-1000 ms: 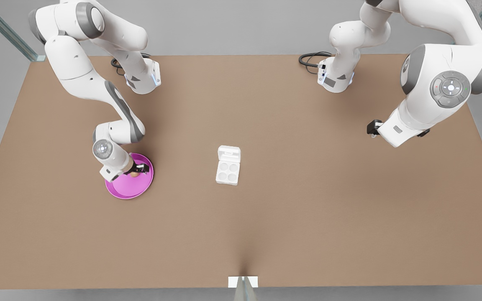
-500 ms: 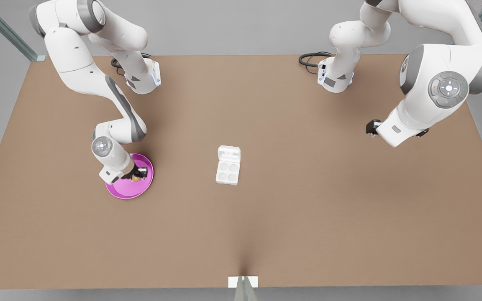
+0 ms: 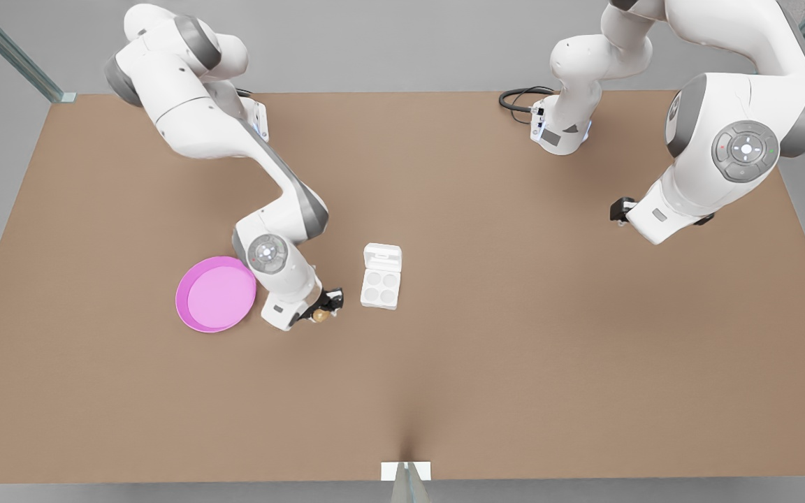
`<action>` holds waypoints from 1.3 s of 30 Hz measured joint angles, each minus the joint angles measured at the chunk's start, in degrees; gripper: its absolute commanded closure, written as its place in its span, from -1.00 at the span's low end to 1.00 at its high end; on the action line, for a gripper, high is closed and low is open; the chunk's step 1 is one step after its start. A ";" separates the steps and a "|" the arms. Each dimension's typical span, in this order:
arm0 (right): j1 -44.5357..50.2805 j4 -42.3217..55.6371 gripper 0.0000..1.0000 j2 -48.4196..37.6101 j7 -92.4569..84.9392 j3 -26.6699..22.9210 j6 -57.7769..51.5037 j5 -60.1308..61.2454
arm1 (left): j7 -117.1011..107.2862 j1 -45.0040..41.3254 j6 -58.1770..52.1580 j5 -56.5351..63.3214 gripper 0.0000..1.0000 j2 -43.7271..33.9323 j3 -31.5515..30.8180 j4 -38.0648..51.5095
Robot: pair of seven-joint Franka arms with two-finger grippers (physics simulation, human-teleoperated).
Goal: Pack egg into the box and close the box lid
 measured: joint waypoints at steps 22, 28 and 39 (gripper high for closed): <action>13.17 2.34 0.08 7.84 30.46 -3.03 -3.08 -0.16 | -0.07 0.09 -0.49 0.00 -1.00 0.29 0.06 -0.09; 14.04 1.47 -1.00 7.81 35.22 -2.98 -3.26 -0.71 | -0.09 0.04 -0.88 0.00 -1.00 0.55 0.06 -0.09; -22.05 -2.06 -1.00 -24.68 22.92 -3.24 -19.51 0.45 | -3.76 -22.90 -10.85 -3.24 0.57 6.11 0.05 -0.24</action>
